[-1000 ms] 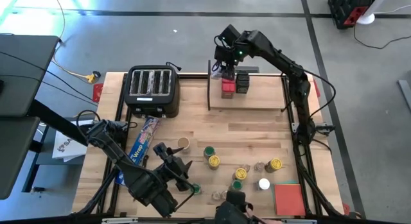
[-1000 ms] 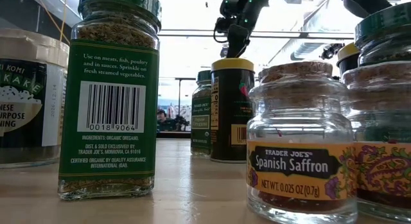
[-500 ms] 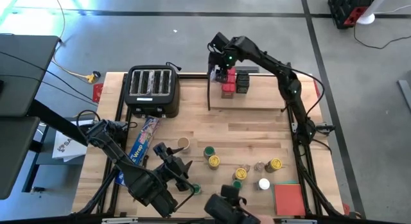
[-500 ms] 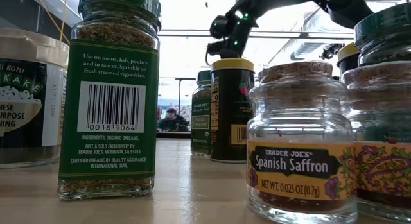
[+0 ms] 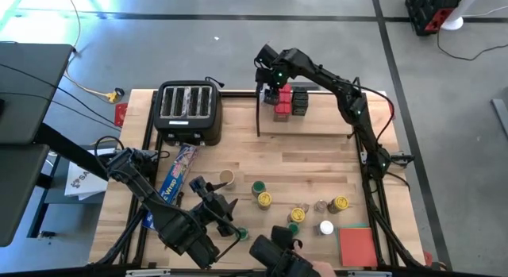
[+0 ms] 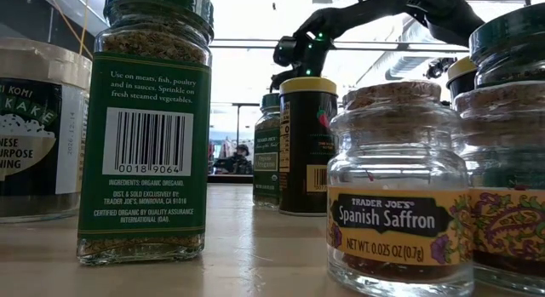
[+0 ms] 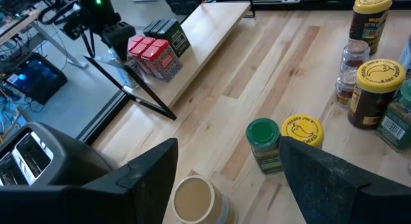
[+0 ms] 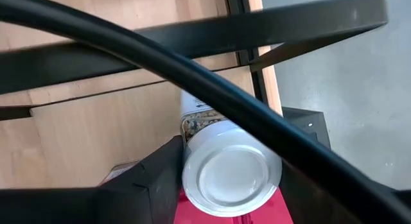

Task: Shelf spices
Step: Put the top left white seasoning bottle on the shelf

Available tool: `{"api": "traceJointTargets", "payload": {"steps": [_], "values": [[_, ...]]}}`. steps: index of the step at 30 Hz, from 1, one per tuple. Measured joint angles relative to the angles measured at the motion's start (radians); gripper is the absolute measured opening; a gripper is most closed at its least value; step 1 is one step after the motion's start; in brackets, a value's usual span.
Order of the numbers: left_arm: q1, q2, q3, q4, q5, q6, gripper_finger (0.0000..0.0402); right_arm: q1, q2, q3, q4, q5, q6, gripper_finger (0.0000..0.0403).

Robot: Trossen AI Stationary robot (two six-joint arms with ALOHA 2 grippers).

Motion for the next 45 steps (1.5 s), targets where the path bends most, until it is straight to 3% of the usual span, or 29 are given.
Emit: {"api": "traceJointTargets", "payload": {"steps": [45], "values": [[-0.002, 0.000, 0.000, 0.004, 0.019, -0.001, 0.0268, 0.000, 0.007, 0.000, 0.031, -0.011, -0.012, 0.0223]]}}
